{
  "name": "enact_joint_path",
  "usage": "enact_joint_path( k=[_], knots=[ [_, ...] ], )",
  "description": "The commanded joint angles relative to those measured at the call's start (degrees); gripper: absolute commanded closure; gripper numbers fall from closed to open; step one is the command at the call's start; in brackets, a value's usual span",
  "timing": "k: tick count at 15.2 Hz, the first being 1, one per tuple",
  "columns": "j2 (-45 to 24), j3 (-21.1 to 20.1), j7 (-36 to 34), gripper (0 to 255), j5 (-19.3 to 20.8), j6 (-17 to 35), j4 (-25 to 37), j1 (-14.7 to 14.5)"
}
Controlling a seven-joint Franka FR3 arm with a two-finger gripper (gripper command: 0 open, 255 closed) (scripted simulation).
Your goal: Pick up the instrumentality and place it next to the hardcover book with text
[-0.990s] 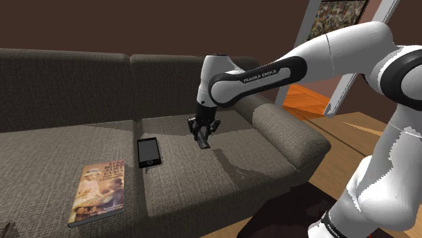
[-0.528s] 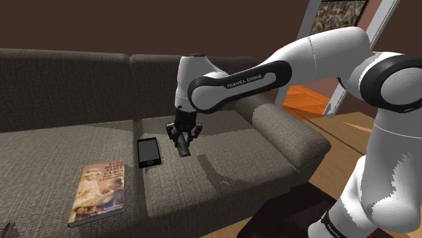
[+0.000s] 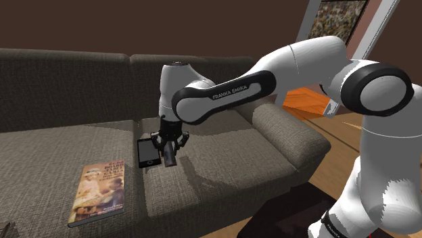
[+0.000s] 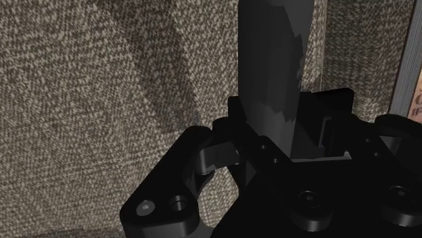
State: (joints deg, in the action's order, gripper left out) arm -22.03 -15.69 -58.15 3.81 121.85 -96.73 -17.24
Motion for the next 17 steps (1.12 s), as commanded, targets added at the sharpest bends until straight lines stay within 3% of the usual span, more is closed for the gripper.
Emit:
enact_joint_path(
  k=[1, 10, 17],
  knots=[
    [-0.58, 0.07, -0.17, 255, 0.21, 1.23, -0.63, -0.12],
    [-3.71, 0.57, -0.61, 255, 1.19, 7.03, -3.39, -0.44],
    [-3.71, 0.57, -0.61, 255, 1.19, 7.03, -3.39, -0.44]
  ],
)
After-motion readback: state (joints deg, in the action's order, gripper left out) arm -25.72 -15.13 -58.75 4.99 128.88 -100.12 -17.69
